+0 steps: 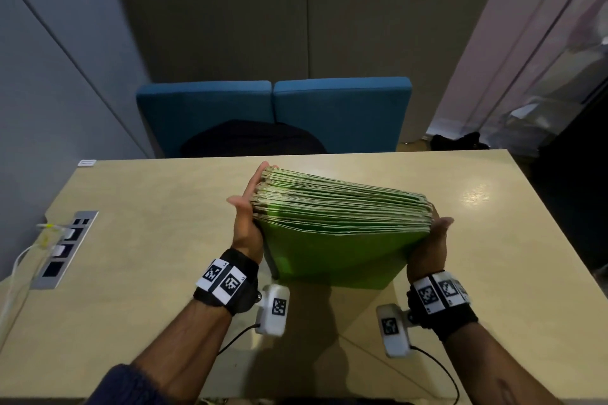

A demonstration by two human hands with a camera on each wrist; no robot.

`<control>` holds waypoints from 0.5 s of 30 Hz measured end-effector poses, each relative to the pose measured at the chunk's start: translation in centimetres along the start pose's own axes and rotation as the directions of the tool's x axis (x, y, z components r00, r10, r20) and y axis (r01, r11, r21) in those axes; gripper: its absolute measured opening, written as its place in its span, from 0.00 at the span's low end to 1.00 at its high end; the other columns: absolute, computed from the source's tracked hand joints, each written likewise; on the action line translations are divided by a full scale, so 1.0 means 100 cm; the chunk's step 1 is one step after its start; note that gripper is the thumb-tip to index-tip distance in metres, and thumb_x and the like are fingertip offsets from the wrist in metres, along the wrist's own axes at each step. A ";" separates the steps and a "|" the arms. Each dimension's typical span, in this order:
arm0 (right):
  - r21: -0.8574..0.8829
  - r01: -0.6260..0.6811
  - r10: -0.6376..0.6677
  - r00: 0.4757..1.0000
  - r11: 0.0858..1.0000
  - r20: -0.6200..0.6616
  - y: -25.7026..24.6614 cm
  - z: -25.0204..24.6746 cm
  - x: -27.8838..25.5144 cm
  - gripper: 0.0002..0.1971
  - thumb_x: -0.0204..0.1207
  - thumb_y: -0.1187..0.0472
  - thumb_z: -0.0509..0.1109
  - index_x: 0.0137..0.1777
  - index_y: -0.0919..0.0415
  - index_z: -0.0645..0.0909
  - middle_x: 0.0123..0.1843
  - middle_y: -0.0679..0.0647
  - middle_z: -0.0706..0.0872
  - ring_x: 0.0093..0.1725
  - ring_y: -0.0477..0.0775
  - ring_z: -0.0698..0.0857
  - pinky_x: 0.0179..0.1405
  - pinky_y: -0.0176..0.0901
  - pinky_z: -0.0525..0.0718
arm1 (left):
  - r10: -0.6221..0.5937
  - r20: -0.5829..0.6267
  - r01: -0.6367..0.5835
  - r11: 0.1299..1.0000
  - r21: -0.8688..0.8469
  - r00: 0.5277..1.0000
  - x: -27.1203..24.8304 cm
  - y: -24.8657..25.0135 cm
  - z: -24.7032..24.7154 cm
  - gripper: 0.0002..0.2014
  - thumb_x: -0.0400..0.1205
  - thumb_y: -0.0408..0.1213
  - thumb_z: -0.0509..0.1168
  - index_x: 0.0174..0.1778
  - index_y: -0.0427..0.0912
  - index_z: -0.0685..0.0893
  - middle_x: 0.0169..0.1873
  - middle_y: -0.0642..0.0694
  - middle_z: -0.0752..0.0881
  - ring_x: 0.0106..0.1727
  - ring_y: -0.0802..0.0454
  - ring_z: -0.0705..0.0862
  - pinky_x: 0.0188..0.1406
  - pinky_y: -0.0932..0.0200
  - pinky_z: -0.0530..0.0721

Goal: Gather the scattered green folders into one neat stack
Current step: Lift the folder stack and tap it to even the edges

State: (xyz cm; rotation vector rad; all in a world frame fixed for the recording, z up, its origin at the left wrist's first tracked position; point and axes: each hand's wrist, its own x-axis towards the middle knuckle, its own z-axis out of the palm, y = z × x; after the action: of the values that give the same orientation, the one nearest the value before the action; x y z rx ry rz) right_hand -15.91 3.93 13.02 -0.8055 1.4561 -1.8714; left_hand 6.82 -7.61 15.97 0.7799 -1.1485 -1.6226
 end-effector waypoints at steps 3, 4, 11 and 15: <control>-0.080 -0.025 0.020 0.998 0.996 -0.053 -0.003 0.000 0.002 0.35 0.58 0.12 0.42 0.49 0.22 0.84 0.46 0.27 0.89 0.50 0.29 0.85 0.55 0.35 0.79 | 0.043 -0.016 -0.042 0.997 0.062 0.999 -0.001 -0.010 -0.003 0.60 0.61 0.65 0.74 0.81 0.32 0.59 0.68 0.48 0.79 0.65 0.58 0.83 0.62 0.60 0.81; -0.102 -0.009 0.005 0.999 0.995 -0.037 -0.003 -0.001 0.002 0.36 0.59 0.12 0.43 0.53 0.24 0.84 0.48 0.28 0.89 0.52 0.30 0.85 0.57 0.35 0.80 | 0.044 -0.012 -0.043 0.995 0.087 0.999 -0.001 -0.012 -0.006 0.61 0.60 0.60 0.78 0.81 0.32 0.57 0.69 0.46 0.77 0.66 0.57 0.82 0.63 0.59 0.81; -0.452 0.072 0.067 0.956 0.889 0.286 0.049 -0.048 -0.035 0.44 0.68 0.23 0.63 0.83 0.27 0.49 0.81 0.29 0.64 0.78 0.35 0.68 0.74 0.29 0.68 | -0.056 0.080 0.050 0.996 0.075 0.995 0.007 -0.030 -0.026 0.39 0.65 0.32 0.81 0.71 0.35 0.71 0.61 0.43 0.83 0.60 0.44 0.83 0.47 0.55 0.89; -0.368 0.046 0.055 0.964 0.929 0.260 0.061 -0.039 -0.019 0.53 0.52 0.17 0.70 0.78 0.36 0.65 0.68 0.41 0.76 0.67 0.40 0.79 0.66 0.37 0.79 | -0.119 0.098 0.115 0.992 0.042 0.988 -0.001 -0.045 -0.026 0.40 0.46 0.61 0.84 0.56 0.55 0.89 0.51 0.52 0.92 0.53 0.54 0.89 0.48 0.55 0.88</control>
State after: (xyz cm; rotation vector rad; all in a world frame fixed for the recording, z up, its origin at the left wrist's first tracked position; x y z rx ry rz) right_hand -17.07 6.52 6.07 -1.1813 1.6530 -1.4289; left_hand 7.58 -7.90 10.83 0.8100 -1.2260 -1.7597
